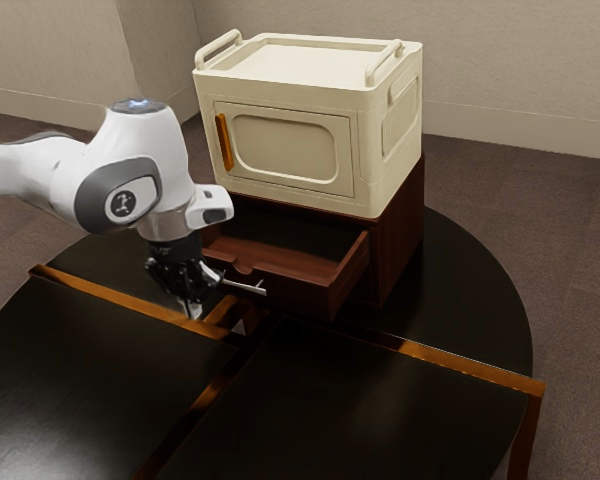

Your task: Push the drawer handle with one arm to close the drawer

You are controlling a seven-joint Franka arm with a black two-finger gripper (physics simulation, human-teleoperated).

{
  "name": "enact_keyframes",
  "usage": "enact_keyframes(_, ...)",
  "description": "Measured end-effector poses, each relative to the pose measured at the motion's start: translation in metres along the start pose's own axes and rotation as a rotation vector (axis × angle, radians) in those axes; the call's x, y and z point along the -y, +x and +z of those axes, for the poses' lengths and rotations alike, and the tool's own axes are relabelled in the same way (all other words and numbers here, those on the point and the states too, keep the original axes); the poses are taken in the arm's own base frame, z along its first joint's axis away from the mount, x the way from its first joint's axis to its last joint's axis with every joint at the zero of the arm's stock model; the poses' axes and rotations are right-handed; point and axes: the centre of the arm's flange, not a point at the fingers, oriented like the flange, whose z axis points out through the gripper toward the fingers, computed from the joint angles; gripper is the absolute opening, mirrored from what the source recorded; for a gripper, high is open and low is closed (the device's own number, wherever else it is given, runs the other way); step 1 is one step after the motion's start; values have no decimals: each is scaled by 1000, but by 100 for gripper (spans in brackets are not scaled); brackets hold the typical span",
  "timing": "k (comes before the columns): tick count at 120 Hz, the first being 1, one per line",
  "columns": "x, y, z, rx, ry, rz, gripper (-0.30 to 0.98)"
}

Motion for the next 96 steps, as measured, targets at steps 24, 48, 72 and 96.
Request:
enact_keyframes(24, -6, 20, 25, -39, -5, -2, -9)
enact_keyframes(48, -10, 38, 20, -108, -14, 19, -10)
enact_keyframes(72, -15, 62, 25, -131, -13, 36, -10)
enact_keyframes(96, -18, 77, 37, -124, -9, 49, -10)
